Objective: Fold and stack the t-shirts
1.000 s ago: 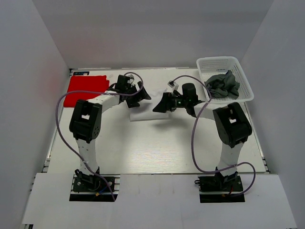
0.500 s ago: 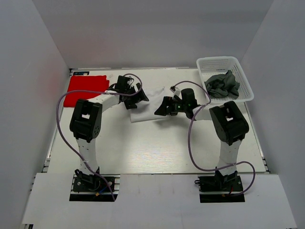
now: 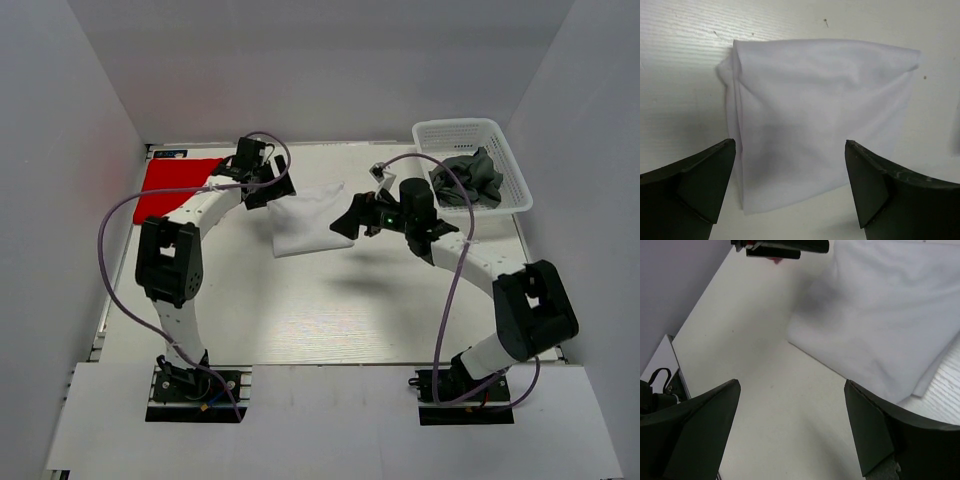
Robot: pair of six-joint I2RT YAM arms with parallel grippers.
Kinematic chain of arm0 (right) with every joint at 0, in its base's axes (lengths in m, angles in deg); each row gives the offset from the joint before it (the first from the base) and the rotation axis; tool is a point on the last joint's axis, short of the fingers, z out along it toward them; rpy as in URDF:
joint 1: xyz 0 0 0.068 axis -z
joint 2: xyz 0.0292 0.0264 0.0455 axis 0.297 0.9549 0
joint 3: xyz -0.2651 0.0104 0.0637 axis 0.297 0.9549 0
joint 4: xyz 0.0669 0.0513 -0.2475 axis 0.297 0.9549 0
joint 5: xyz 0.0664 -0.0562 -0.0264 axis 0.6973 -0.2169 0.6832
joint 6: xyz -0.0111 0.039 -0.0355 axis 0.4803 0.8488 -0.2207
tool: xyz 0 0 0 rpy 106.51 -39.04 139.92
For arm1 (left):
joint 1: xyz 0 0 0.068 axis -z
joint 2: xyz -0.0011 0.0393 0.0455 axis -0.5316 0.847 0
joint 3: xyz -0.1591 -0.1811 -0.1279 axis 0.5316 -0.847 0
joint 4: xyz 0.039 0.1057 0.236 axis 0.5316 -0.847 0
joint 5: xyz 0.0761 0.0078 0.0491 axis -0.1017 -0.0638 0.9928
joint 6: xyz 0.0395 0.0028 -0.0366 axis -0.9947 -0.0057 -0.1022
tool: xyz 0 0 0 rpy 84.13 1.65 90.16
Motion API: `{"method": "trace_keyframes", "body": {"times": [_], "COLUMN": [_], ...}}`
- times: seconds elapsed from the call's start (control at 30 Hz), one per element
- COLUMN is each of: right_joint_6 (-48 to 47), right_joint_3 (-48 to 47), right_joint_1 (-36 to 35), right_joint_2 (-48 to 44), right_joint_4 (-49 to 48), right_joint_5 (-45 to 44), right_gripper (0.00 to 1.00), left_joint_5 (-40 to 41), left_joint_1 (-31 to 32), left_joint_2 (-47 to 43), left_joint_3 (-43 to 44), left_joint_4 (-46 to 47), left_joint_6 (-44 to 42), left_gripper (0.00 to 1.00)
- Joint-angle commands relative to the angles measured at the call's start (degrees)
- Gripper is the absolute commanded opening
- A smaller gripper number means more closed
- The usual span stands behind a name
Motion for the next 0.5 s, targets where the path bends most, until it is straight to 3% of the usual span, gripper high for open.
{"method": "trace_keyframes", "body": {"times": [0.0, 0.3, 0.4, 0.47], "right_joint_6": [-1.6, -3.1, -3.6, -4.0], "right_joint_3": [2.2, 6.3, 7.1, 8.3], "right_joint_1": [-0.1, 0.2, 0.2, 0.4], "right_joint_2": [-3.9, -15.0, -16.7, -17.7], "right_joint_4": [3.4, 8.5, 10.0, 9.9], "right_joint_5": [-5.2, -15.6, -18.7, -18.8], "right_gripper": [0.9, 0.9, 0.9, 0.9], "left_joint_5": [3.5, 4.0, 4.0, 2.5], "left_joint_1": [-0.3, -0.3, -0.3, 0.2], "left_joint_2": [4.5, 11.5, 13.2, 14.6], "left_joint_3": [5.7, 8.8, 8.7, 8.7], "left_joint_4": [-7.3, -10.1, -9.5, -9.4], "left_joint_6": [-2.9, -2.9, -2.9, -3.5], "left_gripper": [1.0, 1.0, 0.92, 0.8]}}
